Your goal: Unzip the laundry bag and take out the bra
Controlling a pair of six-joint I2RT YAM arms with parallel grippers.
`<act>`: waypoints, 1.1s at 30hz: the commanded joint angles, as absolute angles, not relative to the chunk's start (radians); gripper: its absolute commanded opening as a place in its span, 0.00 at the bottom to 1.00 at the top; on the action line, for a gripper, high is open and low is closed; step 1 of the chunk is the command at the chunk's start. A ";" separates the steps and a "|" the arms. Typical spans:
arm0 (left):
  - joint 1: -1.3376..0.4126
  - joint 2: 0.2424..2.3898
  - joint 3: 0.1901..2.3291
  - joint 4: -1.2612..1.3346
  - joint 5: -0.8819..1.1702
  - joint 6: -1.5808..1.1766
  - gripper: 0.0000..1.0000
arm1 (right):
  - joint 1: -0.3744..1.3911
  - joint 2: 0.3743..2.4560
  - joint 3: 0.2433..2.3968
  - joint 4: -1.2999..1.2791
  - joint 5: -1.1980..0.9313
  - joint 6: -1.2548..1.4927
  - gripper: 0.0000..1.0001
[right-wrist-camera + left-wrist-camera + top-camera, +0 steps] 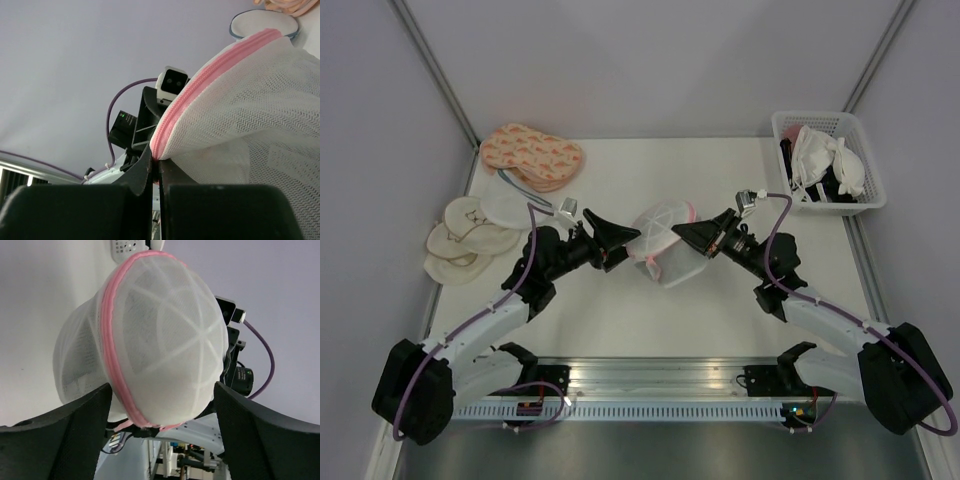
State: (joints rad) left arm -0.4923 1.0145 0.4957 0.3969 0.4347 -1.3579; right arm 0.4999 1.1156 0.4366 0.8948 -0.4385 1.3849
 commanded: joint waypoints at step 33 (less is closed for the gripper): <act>-0.652 1.172 0.463 0.494 0.005 -1.477 0.02 | 0.696 1.026 0.657 -0.019 -0.137 0.696 0.77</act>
